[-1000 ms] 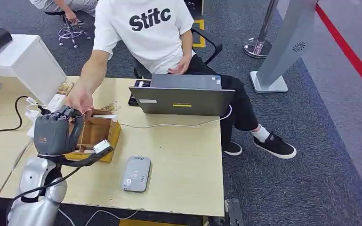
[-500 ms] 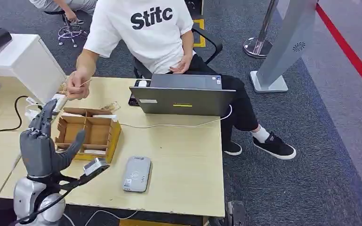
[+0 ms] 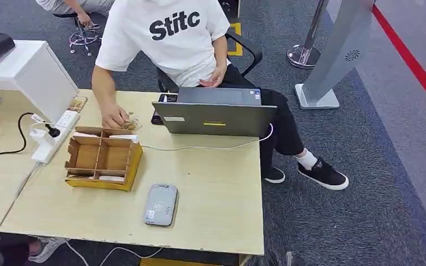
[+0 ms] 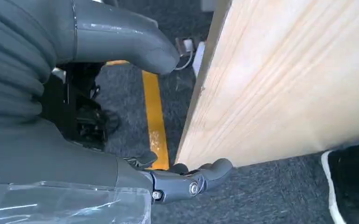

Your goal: Pass the card to the sensor for recognition and then transmit it.

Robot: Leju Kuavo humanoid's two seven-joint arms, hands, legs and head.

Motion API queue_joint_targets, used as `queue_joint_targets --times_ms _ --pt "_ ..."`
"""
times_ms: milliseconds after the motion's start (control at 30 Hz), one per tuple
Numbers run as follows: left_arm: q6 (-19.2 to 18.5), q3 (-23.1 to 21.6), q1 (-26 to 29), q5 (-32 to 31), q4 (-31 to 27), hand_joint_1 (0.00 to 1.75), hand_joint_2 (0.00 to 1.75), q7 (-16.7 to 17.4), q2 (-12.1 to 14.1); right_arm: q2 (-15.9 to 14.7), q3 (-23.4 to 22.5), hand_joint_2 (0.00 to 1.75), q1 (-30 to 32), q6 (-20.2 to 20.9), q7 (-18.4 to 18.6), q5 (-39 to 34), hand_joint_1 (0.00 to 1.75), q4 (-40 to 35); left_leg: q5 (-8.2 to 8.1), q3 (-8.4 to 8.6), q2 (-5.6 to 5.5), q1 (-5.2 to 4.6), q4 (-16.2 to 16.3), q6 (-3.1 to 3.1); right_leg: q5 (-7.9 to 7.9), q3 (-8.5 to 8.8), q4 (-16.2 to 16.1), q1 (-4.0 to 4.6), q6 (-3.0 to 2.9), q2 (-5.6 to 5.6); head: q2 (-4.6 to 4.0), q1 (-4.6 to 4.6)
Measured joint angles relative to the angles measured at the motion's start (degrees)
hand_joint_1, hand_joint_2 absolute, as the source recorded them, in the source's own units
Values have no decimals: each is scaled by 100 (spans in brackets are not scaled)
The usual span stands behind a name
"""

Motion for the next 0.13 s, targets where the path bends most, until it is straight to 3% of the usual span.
queue_joint_targets --times_ms 133 --pt "-66 607 11 63 622 0 175 -61 -202 -11 -162 175 39 114 -11 -70 0 7 1 0 1 0 0 -1 1 1 0 1 0 0 0 2"
